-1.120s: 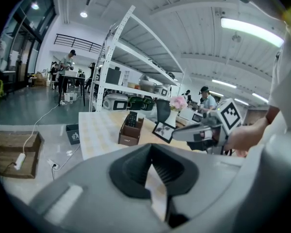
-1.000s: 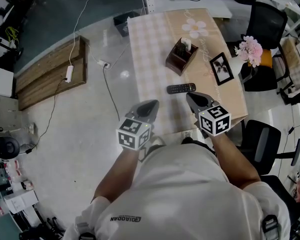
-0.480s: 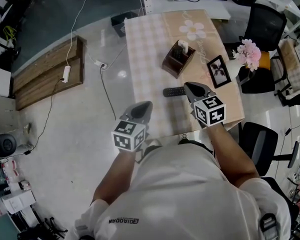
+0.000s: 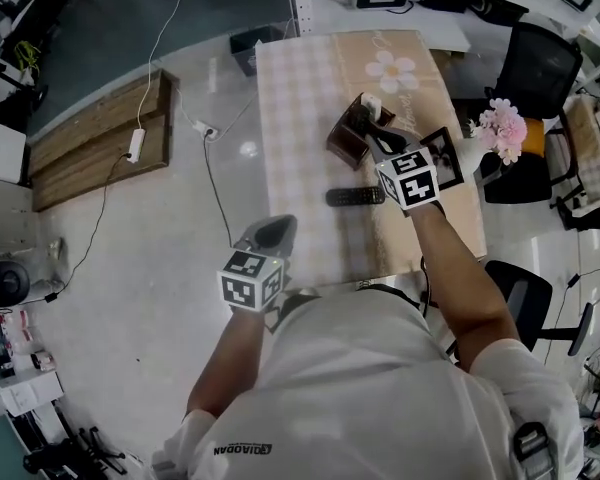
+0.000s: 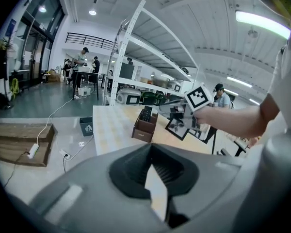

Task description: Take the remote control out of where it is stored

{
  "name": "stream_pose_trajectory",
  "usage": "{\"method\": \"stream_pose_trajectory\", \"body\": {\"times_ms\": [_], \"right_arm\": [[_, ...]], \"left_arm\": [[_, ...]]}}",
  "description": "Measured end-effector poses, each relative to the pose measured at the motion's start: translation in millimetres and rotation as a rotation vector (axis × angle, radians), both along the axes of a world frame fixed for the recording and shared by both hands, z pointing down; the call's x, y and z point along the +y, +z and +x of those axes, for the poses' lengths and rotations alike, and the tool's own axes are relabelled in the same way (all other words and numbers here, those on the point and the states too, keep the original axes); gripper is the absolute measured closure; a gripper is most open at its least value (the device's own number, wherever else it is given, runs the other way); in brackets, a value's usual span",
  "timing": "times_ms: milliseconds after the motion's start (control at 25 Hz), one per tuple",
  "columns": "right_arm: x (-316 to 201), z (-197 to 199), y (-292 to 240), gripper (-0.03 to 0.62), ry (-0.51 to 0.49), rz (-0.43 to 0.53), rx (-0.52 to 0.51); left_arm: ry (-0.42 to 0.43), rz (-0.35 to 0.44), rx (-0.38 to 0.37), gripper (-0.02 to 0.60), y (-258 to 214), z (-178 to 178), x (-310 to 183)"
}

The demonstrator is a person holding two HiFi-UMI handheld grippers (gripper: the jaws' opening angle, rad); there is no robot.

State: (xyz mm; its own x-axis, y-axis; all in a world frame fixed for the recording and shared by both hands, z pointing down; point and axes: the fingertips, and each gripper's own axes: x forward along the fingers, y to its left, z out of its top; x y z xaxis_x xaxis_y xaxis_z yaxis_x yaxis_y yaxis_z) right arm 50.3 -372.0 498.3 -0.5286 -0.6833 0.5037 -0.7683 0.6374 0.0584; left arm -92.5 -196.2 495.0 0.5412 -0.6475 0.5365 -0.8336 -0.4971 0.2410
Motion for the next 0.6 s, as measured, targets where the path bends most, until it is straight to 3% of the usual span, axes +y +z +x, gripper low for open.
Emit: {"method": "stream_pose_trajectory", "body": {"times_ms": [240,600], "right_arm": [[-39,-7,22,0.450,-0.046,-0.041,0.117],[-70,-11,37,0.445,-0.080,-0.068,0.151]], "left_arm": [[-0.031,-0.002,-0.028,0.577,1,-6,2],[-0.082,-0.003,-0.043,0.577,-1,-23,3]]}}
